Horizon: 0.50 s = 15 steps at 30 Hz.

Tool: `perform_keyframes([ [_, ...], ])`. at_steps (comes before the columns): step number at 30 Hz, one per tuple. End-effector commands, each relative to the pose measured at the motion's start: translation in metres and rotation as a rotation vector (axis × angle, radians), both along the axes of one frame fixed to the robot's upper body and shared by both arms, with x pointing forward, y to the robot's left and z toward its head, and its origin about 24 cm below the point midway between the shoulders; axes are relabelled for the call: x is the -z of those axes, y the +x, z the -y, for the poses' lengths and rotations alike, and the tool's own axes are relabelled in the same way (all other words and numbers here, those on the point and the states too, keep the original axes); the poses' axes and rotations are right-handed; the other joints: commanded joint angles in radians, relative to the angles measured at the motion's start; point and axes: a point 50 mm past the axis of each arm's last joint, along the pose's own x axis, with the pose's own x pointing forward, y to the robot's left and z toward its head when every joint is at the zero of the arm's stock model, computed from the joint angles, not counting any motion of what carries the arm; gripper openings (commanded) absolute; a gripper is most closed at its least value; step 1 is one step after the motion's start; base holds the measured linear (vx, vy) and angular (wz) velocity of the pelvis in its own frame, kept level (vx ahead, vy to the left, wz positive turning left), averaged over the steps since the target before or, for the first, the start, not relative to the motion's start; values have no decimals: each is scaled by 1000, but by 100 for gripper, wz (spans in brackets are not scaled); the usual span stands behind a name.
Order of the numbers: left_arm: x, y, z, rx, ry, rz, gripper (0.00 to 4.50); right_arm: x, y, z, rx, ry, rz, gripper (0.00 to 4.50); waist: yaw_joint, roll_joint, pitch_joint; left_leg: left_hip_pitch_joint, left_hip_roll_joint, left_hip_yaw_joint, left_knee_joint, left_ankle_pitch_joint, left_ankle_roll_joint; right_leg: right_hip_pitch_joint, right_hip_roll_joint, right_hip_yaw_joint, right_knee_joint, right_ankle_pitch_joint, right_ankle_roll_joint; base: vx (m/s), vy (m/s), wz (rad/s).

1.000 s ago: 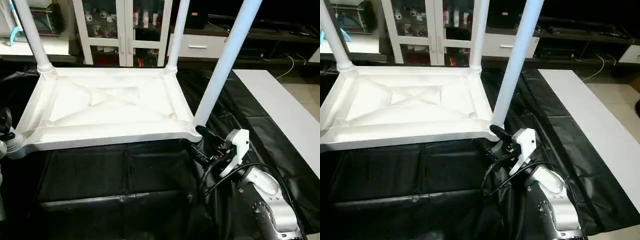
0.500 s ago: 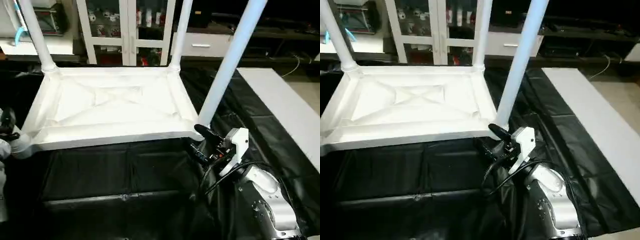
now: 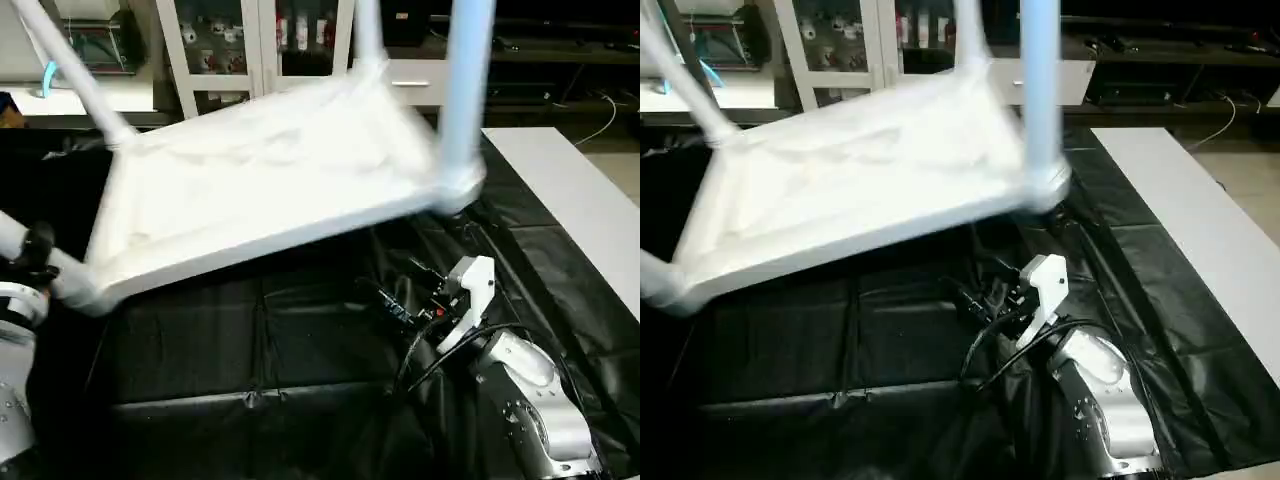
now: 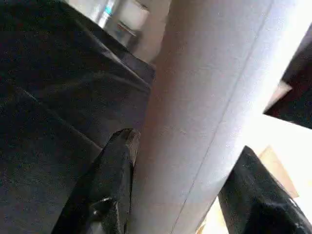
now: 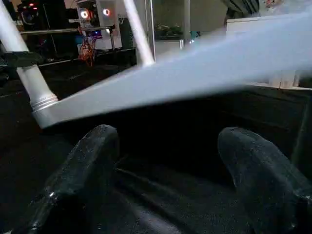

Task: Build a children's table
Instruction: Flip table

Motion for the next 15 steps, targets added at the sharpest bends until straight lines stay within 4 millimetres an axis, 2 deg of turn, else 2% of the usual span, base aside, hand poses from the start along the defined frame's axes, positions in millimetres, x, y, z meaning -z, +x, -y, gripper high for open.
perform_keyframes([
  [1, 22, 5, 28, 179, -194, 14, 210, -3, 3, 4, 14, -13, 17, 364, -8, -6, -52, 21, 10, 3, -74, -203, 18, 20, -25, 16, -66, -113, -166, 0, 0, 0],
  [2, 27, 4, 31, 185, -202, -7, 210, -4, 3, 5, 16, -13, 18, 364, -9, -10, -51, 19, 11, 3, -76, -209, 18, 21, -26, 16, -68, -132, -159, 0, 0, 0],
  [3, 30, 3, 33, 189, -205, -30, 210, -4, 3, 5, 17, -14, 19, 364, -9, -8, -50, 19, 11, 3, -77, -218, 17, 20, -26, 16, -70, -152, -152, 0, 0, 0],
  [8, 41, 2, 39, 171, -264, -94, 210, -7, 5, 6, 18, -18, 29, 364, -14, -13, -49, 19, 11, 2, -78, -236, 13, 20, -27, 17, -75, -192, -124, 0, 0, 0],
  [9, 48, -1, 43, 164, -277, -138, 210, -11, 8, 7, 29, -18, 46, 364, -15, -16, -48, 18, 11, 2, -78, -236, 14, 20, -27, 17, -75, -202, -120, 0, 0, 0],
  [15, 66, -8, 50, 87, -317, -226, 210, -23, 15, 8, 46, -2, 80, 364, -27, -22, -44, 15, 7, 3, -80, -281, 10, 16, -27, 17, -88, -316, -84, 0, 0, 0],
])
